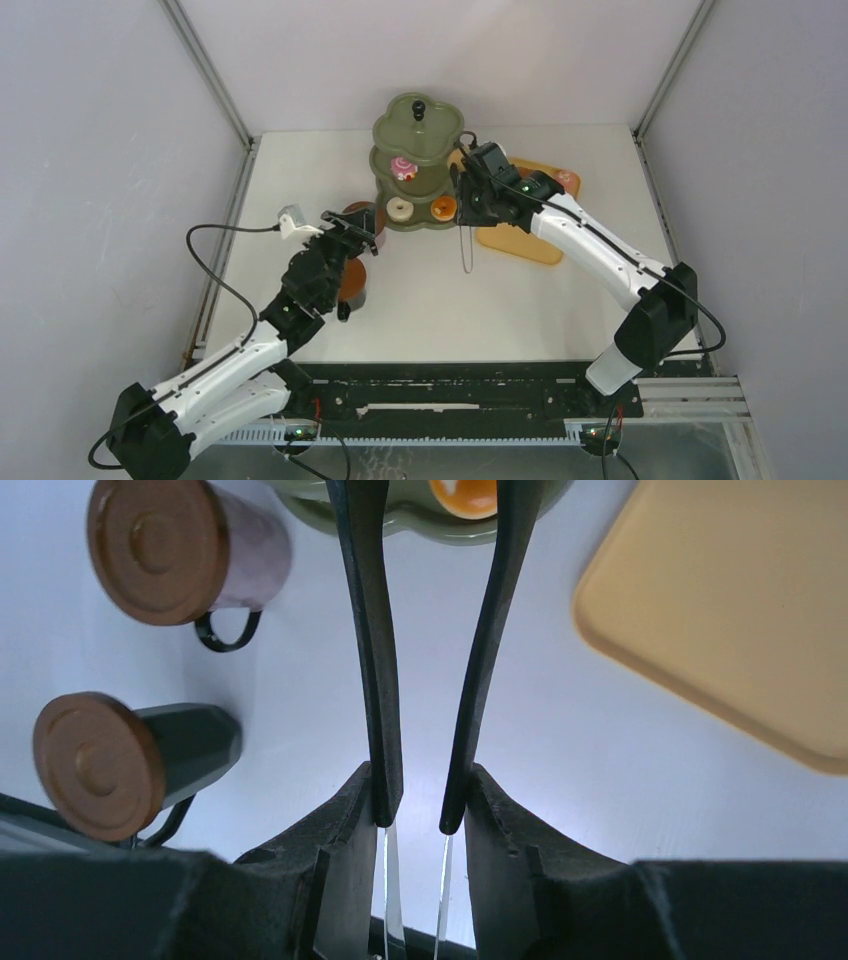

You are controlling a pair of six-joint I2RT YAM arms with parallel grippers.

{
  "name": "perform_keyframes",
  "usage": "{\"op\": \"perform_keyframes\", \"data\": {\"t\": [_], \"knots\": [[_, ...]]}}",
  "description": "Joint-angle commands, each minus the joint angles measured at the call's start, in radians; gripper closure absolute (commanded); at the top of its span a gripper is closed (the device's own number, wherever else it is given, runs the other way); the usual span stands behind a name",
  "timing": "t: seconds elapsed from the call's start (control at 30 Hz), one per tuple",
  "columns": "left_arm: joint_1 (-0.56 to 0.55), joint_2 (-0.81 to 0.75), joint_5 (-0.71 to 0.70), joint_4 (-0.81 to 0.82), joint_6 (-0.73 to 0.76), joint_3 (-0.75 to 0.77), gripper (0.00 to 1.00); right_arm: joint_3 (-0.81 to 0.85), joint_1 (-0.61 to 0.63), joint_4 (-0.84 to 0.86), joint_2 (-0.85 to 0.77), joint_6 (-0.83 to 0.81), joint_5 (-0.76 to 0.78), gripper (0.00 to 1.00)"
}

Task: Serve the afternoon tea
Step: Place the desert on the desert table.

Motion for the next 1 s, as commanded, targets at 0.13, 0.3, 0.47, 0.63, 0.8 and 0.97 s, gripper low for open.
{"op": "perform_keyframes", "data": {"t": [0.13,0.3,0.47,0.63,0.8,0.97], "knots": [[0.003,-0.056,0.001,-0.027,0.032,-0.021,0.24,0.079,0.071,-0.059,-0.088,0.052,0.107,0.67],[0.003,-0.078,-0.005,-0.044,0.038,-0.024,0.24,0.139,0.123,-0.083,-0.081,0.050,0.117,0.68],[0.003,-0.092,-0.009,-0.061,0.041,-0.022,0.24,0.287,0.169,-0.132,-0.008,0.035,0.122,0.68],[0.003,-0.117,-0.015,-0.088,0.053,-0.020,0.24,0.481,0.183,-0.193,0.116,0.019,0.103,0.68],[0.003,-0.141,-0.017,-0.108,0.056,-0.025,0.24,0.699,0.184,-0.263,0.290,0.004,0.076,0.68],[0.003,-0.164,-0.016,-0.121,0.058,-0.031,0.24,0.906,0.179,-0.317,0.435,-0.009,0.063,0.68]]}}
